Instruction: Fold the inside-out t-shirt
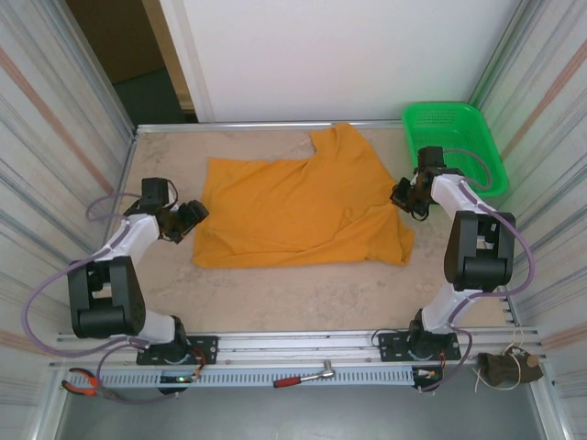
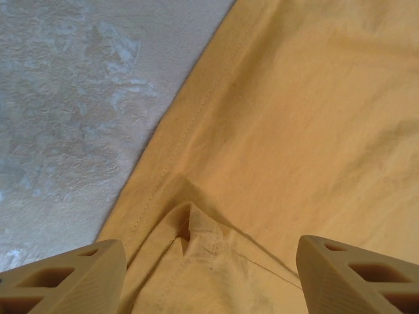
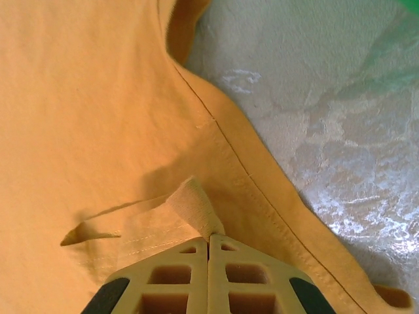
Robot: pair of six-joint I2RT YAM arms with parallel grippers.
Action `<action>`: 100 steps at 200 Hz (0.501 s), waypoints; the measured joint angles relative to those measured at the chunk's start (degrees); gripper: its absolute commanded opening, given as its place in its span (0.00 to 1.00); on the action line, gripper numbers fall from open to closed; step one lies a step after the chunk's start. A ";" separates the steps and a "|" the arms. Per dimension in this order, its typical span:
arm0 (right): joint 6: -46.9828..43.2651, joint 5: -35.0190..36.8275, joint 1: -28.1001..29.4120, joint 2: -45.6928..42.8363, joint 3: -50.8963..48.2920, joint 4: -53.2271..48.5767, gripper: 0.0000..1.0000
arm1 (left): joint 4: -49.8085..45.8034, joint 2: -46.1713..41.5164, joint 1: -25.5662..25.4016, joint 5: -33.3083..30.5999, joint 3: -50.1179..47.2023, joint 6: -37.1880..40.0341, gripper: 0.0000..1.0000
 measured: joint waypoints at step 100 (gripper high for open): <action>0.02 0.02 0.00 -0.13 -1.68 0.02 0.00 | 1.60 10.93 -4.96 -3.37 1.75 3.58 0.15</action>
